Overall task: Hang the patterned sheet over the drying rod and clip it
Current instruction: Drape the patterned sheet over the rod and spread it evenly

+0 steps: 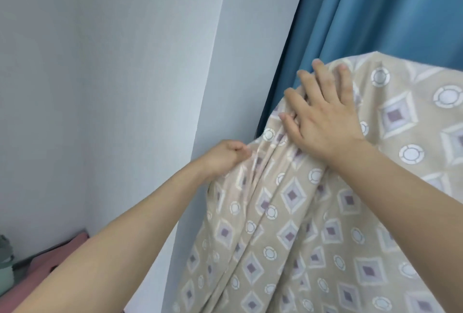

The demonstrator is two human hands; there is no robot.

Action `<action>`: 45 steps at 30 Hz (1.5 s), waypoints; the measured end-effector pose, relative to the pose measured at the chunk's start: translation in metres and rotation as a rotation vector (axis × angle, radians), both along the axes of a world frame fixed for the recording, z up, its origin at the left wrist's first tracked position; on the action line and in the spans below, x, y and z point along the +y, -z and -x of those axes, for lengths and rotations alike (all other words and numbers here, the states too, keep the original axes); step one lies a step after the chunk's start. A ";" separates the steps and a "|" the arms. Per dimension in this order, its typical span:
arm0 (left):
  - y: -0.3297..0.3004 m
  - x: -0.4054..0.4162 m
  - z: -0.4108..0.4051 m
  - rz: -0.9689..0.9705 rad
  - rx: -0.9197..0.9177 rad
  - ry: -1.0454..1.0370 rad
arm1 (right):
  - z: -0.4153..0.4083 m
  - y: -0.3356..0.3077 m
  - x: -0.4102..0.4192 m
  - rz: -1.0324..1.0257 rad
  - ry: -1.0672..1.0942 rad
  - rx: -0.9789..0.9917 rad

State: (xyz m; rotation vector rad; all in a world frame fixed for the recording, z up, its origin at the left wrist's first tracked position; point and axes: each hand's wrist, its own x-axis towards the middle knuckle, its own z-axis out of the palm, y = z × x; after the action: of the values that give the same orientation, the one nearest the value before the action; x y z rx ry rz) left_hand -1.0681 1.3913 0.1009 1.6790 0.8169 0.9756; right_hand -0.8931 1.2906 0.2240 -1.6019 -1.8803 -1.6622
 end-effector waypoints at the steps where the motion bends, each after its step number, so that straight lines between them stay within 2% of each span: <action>1: -0.011 0.005 0.004 0.070 -0.196 -0.136 | -0.002 -0.005 -0.002 -0.021 0.005 0.018; 3: -0.031 0.010 0.011 0.128 -0.626 -0.474 | -0.006 -0.016 -0.004 -0.058 0.016 0.013; 4: -0.036 0.011 0.011 0.077 -0.740 -0.614 | -0.005 -0.020 -0.004 -0.071 0.013 -0.004; 5: -0.039 0.009 0.008 0.009 -0.752 -0.683 | -0.004 -0.022 -0.003 -0.084 0.000 -0.012; 7: -0.040 0.004 -0.005 -0.040 -0.668 -0.631 | -0.001 -0.025 0.000 -0.127 -0.031 0.016; 10: -0.042 -0.003 -0.012 0.059 -0.503 -0.302 | -0.003 -0.033 0.002 -0.193 -0.015 0.100; 11: -0.044 -0.007 -0.009 0.065 -0.406 -0.163 | -0.006 -0.037 0.001 -0.200 0.009 0.123; 13: -0.038 -0.012 -0.005 0.020 -0.067 0.043 | -0.010 -0.044 -0.001 -0.214 0.047 0.127; 14: -0.034 -0.011 -0.004 -0.014 0.086 0.023 | -0.011 -0.046 -0.002 -0.224 0.046 0.117; 15: -0.031 -0.006 -0.003 -0.037 0.153 -0.066 | -0.013 -0.047 -0.001 -0.235 0.035 0.113; 16: -0.030 0.003 -0.003 -0.041 0.130 -0.205 | -0.013 -0.048 -0.001 -0.242 0.027 0.118; 19: -0.051 0.020 -0.005 -0.080 -0.106 -0.565 | -0.010 -0.053 -0.001 -0.215 0.024 0.126; 21: -0.078 0.007 -0.010 -0.184 -0.207 -0.577 | -0.005 -0.060 -0.006 -0.110 0.052 0.153; 23: -0.097 -0.013 -0.017 -0.294 -0.313 -0.379 | -0.001 -0.074 -0.017 0.059 0.088 0.208; 25: -0.104 -0.031 -0.024 -0.345 -0.170 -0.111 | -0.005 -0.091 -0.036 0.198 0.013 0.337; 27: -0.104 -0.038 -0.031 -0.350 0.006 0.055 | -0.014 -0.109 -0.055 0.309 -0.035 0.598; 30: -0.105 -0.031 -0.041 -0.464 -0.023 -0.073 | -0.033 -0.128 -0.069 0.410 -0.047 0.811; 32: -0.109 -0.028 -0.043 -0.546 -0.047 -0.122 | -0.042 -0.133 -0.074 0.448 -0.015 0.847; 34: -0.113 -0.027 -0.045 -0.605 -0.034 -0.086 | -0.049 -0.134 -0.076 0.459 -0.007 0.874; 37: -0.122 -0.027 -0.046 -0.675 0.077 -0.069 | -0.055 -0.137 -0.077 0.415 -0.029 0.901; 39: -0.135 -0.024 -0.044 -0.780 0.196 -0.179 | -0.056 -0.138 -0.075 0.387 -0.024 0.890; 42: -0.171 -0.014 -0.040 -0.923 0.220 -0.430 | -0.048 -0.143 -0.067 0.346 0.036 0.815; 45: -0.219 -0.005 -0.046 -1.062 0.267 -0.661 | -0.047 -0.163 -0.056 0.183 0.027 0.774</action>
State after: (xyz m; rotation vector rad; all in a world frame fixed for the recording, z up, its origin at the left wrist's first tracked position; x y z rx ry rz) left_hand -1.0219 1.3863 0.3202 2.5317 1.1736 1.8851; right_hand -0.8462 1.2343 0.3874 -1.9510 -1.6054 -0.6935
